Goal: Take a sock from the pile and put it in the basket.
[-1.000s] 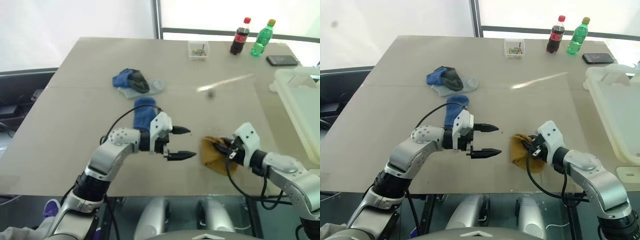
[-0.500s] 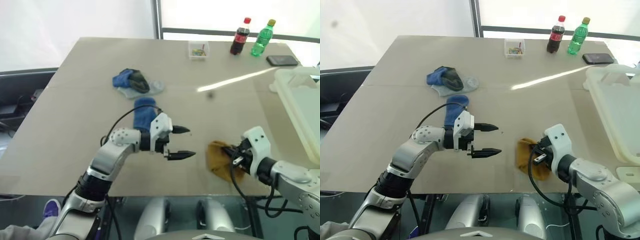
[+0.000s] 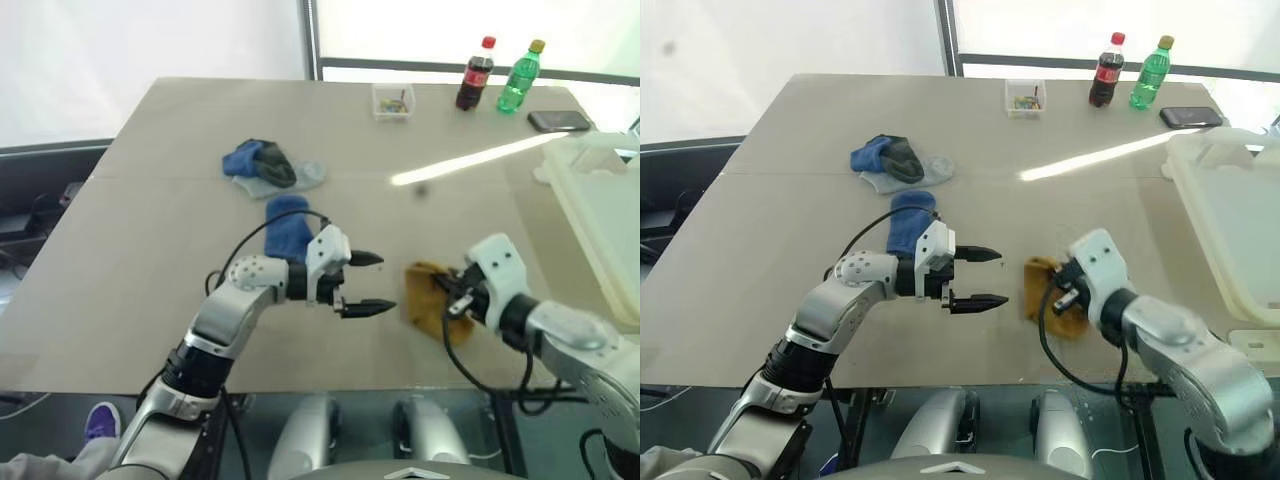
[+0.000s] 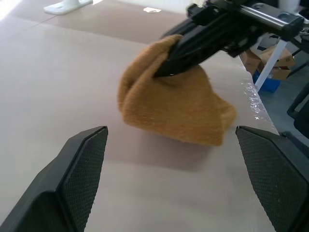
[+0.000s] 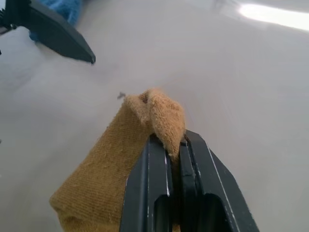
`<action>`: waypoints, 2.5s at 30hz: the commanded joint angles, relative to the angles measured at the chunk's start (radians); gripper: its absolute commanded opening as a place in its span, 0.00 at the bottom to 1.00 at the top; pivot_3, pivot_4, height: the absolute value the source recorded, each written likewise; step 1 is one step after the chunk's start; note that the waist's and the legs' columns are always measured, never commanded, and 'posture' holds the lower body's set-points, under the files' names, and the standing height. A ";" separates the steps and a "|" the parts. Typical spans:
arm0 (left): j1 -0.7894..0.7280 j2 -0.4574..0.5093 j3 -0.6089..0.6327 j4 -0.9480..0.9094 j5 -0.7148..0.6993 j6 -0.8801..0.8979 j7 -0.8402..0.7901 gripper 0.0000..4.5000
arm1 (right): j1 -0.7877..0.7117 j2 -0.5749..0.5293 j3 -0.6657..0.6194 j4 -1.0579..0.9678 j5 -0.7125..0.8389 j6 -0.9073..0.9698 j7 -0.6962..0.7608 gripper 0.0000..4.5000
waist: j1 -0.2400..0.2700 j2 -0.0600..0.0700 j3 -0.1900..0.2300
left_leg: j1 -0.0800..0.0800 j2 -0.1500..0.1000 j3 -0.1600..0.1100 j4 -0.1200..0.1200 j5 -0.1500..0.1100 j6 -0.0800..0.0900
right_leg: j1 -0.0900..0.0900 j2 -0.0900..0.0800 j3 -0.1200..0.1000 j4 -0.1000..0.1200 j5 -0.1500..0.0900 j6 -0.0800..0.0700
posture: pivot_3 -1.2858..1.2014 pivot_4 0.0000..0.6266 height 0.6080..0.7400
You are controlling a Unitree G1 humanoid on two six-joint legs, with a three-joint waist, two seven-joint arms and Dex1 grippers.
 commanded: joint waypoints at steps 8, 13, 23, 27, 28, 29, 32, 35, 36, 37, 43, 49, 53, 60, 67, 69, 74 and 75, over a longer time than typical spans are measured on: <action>0.041 0.027 0.034 -0.061 0.019 0.016 0.084 1.00 | -0.095 -0.127 0.142 0.075 -0.170 -0.229 0.207 0.01 | 0.001 0.000 0.000 | 0.000 0.001 0.000 0.000 0.000 0.000 | 0.000 0.000 0.000 0.000 0.000 0.000 | 0.52 0.24 0.91; 0.040 0.018 0.031 -0.044 0.028 -0.001 0.110 1.00 | -0.102 -0.136 0.097 -0.051 -0.132 -0.018 0.161 0.01 | 0.001 0.000 0.000 | -0.001 0.001 0.000 0.001 0.000 0.000 | 0.000 -0.001 0.000 0.000 0.000 0.000 | 0.52 0.24 0.91; -0.013 -0.010 -0.002 0.049 0.092 -0.061 0.106 1.00 | -0.199 -0.256 0.260 -0.154 -0.229 0.184 0.120 0.01 | 0.000 0.000 0.000 | -0.001 0.000 0.000 0.001 0.000 0.000 | 0.000 -0.002 0.000 0.000 0.000 0.000 | 0.52 0.24 0.91; -0.015 -0.014 -0.004 0.051 0.100 -0.067 0.097 1.00 | -0.180 -0.026 0.080 -0.177 -0.113 0.365 0.103 0.01 | 0.000 0.000 0.000 | -0.001 0.001 -0.001 0.001 0.000 0.000 | -0.001 -0.001 -0.001 0.000 0.000 0.000 | 0.52 0.24 0.91; -0.014 -0.015 -0.005 0.051 0.101 -0.068 0.097 1.00 | -0.175 0.033 0.026 -0.181 -0.093 0.409 0.102 0.01 | 0.000 -0.001 0.000 | -0.001 0.001 -0.001 0.001 0.000 0.000 | -0.001 -0.002 -0.001 0.000 0.000 0.000 | 0.52 0.24 0.91; -0.013 -0.016 -0.005 0.049 0.101 -0.066 0.097 1.00 | -0.163 0.081 -0.036 -0.185 -0.085 0.458 0.100 0.01 | 0.000 0.000 0.000 | -0.002 0.001 -0.001 0.001 0.000 0.000 | -0.001 -0.001 -0.001 0.000 0.000 0.000 | 0.52 0.24 0.91; -0.012 -0.018 -0.005 0.047 0.098 -0.059 0.097 1.00 | -0.141 0.148 -0.157 -0.214 -0.069 0.562 0.104 0.01 | 0.006 0.000 0.000 | -0.003 0.000 -0.002 0.003 0.000 0.000 | 0.000 -0.002 -0.002 0.001 0.000 0.000 | 0.52 0.24 0.91; -0.013 -0.024 -0.014 0.050 0.103 -0.060 0.102 1.00 | -0.134 0.183 -0.231 -0.256 -0.043 0.641 0.121 0.01 | 0.001 0.000 0.000 | -0.004 -0.001 -0.002 0.004 0.000 0.001 | 0.000 -0.003 -0.002 0.000 0.001 0.000 | 0.52 0.24 0.91; -0.017 -0.031 -0.021 0.057 0.110 -0.061 0.108 1.00 | -0.119 0.190 -0.250 -0.266 -0.034 0.650 0.123 0.01 | 0.001 0.000 0.000 | -0.004 -0.001 -0.003 0.004 0.000 0.001 | -0.001 -0.002 -0.002 0.000 0.001 0.000 | 0.52 0.24 0.91; -0.022 -0.038 -0.029 0.067 0.121 -0.065 0.115 1.00 | -0.105 0.192 -0.260 -0.272 -0.027 0.654 0.122 0.01 | 0.001 0.000 0.000 | -0.004 0.000 -0.003 0.004 0.000 0.001 | -0.001 -0.002 -0.003 0.001 0.000 0.000 | 0.52 0.24 0.91; -0.057 -0.086 -0.069 0.131 0.181 -0.087 0.147 1.00 | -0.001 0.259 -0.299 -0.308 -0.002 0.655 0.100 0.01 | -0.001 0.001 0.000 | -0.003 0.000 -0.002 0.004 0.000 0.001 | -0.001 -0.001 -0.002 0.002 0.000 0.000 | 0.52 0.24 0.91; -0.107 -0.157 -0.117 0.203 0.198 -0.102 0.121 1.00 | 0.111 0.317 -0.329 -0.300 -0.003 0.602 0.084 0.01 | 0.000 0.001 0.000 | -0.003 -0.001 -0.002 0.004 0.000 0.001 | 0.000 -0.001 -0.002 0.002 0.000 0.000 | 0.52 0.24 0.91; -0.127 -0.179 -0.118 0.241 0.211 -0.129 0.114 1.00 | 0.126 0.359 -0.367 -0.293 0.012 0.581 0.090 0.01 | -0.002 0.001 -0.001 | -0.002 0.000 -0.002 0.004 0.000 0.001 | 0.000 0.000 -0.001 0.002 0.000 0.000 | 0.52 0.24 0.91; -0.158 -0.182 -0.045 0.291 0.222 -0.145 0.184 1.00 | 0.010 0.324 -0.237 -0.167 -0.011 0.428 0.066 0.01 | -0.007 0.001 0.000 | -0.001 0.000 -0.001 0.004 0.000 0.001 | 0.000 0.000 0.000 0.003 0.000 0.000 | 0.52 0.24 0.91; -0.127 -0.150 -0.023 0.252 0.233 -0.067 0.233 1.00 | -0.194 0.210 -0.027 0.040 -0.093 0.261 0.044 0.01 | -0.006 0.002 0.000 | -0.001 0.000 0.000 0.005 0.000 0.001 | 0.000 0.000 0.001 0.004 0.001 0.001 | 0.52 0.24 0.91; -0.102 -0.141 -0.013 0.209 0.214 -0.030 0.233 1.00 | -0.215 0.197 0.006 0.082 -0.102 0.218 0.057 0.08 | -0.006 0.002 0.000 | -0.002 0.000 0.000 0.005 0.000 0.000 | -0.001 0.000 0.001 0.004 0.001 0.001 | 0.52 0.24 0.91; -0.055 -0.120 0.007 0.124 0.198 0.053 0.250 1.00 | -0.240 0.206 0.058 0.140 -0.119 0.180 0.031 0.53 | -0.002 0.002 0.000 | -0.003 0.000 -0.001 0.005 0.000 0.000 | -0.001 0.000 -0.001 0.003 0.001 0.001 | 0.52 0.24 0.91; -0.049 -0.117 0.009 0.112 0.193 0.066 0.254 1.00 | -0.246 0.214 0.059 0.137 -0.107 0.194 0.032 0.65 | -0.002 0.002 0.000 | -0.003 0.000 -0.001 0.005 0.000 0.000 | -0.001 0.000 0.000 0.003 0.001 0.001 | 0.52 0.24 0.91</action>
